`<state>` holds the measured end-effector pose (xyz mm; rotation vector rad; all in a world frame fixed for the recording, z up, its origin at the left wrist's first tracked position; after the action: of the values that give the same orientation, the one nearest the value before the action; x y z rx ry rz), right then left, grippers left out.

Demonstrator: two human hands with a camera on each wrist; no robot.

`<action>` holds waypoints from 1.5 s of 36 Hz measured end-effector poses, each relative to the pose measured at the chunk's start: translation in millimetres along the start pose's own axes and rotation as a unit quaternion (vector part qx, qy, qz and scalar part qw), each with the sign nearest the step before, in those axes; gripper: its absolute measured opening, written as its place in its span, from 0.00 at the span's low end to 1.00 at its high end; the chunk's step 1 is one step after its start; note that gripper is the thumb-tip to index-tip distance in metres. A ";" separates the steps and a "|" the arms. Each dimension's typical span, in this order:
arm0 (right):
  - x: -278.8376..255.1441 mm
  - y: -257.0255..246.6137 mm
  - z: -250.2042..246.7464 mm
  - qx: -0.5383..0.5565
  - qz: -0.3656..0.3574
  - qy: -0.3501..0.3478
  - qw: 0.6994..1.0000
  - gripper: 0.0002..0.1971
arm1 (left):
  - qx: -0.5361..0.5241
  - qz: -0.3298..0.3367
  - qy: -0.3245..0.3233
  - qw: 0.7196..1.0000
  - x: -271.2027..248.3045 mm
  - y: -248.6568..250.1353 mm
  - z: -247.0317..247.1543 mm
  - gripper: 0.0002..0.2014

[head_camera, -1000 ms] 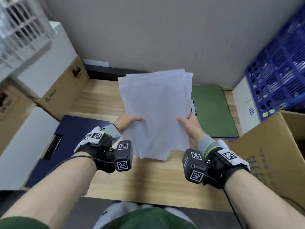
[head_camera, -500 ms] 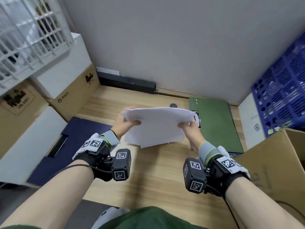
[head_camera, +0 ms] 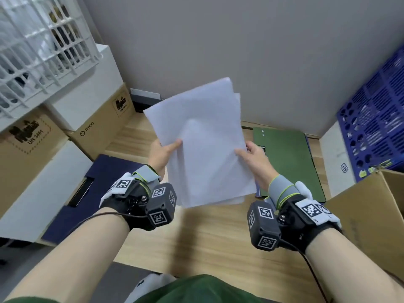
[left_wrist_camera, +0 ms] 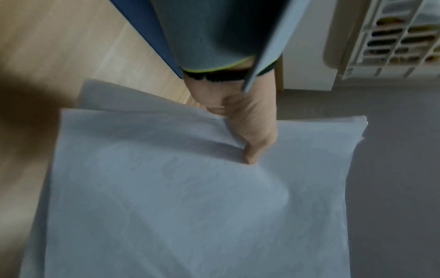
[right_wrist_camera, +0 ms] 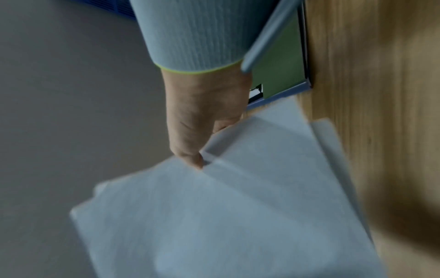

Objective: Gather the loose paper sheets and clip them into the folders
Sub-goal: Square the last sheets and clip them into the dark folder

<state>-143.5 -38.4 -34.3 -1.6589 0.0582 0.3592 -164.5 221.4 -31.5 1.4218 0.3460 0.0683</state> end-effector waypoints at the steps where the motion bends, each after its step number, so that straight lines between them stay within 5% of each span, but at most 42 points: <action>1: -1.4 4.7 0.9 -0.017 0.009 -0.016 1.000 0.06 | -0.022 -0.003 0.016 1.000 0.1 0.2 -4.3 0.11; 6: -11.6 51.1 2.5 -0.016 0.089 -0.054 0.994 0.12 | -0.084 -0.026 0.064 0.994 -1.8 -9.5 -21.8 0.16; 16: -20.1 122.2 6.3 0.210 0.187 0.030 0.959 0.11 | -0.104 -0.136 0.161 0.972 8.2 -89.0 -51.5 0.27; 20: -15.5 118.9 15.7 0.263 0.180 0.042 0.947 0.14 | -0.098 -0.180 0.095 0.974 6.6 -112.2 -36.5 0.26; 23: -11.0 116.1 8.9 0.240 0.170 0.075 0.953 0.17 | -0.120 -0.202 0.030 0.972 -25.2 -88.9 -2.2 0.09; 27: -6.7 109.6 -15.4 0.162 0.143 0.105 0.971 0.16 | -0.100 -0.209 -0.002 0.973 -34.3 -93.9 -2.0 0.10; 33: -4.2 104.4 -50.6 0.113 0.116 0.153 0.975 0.12 | -0.019 -0.175 0.071 0.982 -25.5 -89.0 -50.7 0.19; 40: -2.7 90.1 -51.9 0.073 0.067 0.151 0.984 0.10 | 0.129 -0.191 -0.050 0.972 -30.8 -92.0 -38.0 0.24; 49: 8.6 61.1 -45.8 0.061 0.036 0.138 0.988 0.16 | 0.128 -0.118 0.022 0.984 -13.2 -79.6 -37.9 0.16; 54: 6.3 85.2 -37.2 0.022 0.096 0.082 0.992 0.17 | 0.145 -0.140 0.016 0.979 -21.9 -88.1 -44.8 0.24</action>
<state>-151.2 -84.4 -115.0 -1.6407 0.3478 0.3625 -211.6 245.0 -117.9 1.6472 0.5983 -0.1975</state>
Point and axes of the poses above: each hand's wrist, its own x-axis towards the middle knuckle, its own z-axis out of the palm, y = z × x, the point moved 8 cm from there along x, towards the middle knuckle, and after that the axes turned 4 degrees about -y, right-handed, at the moved point
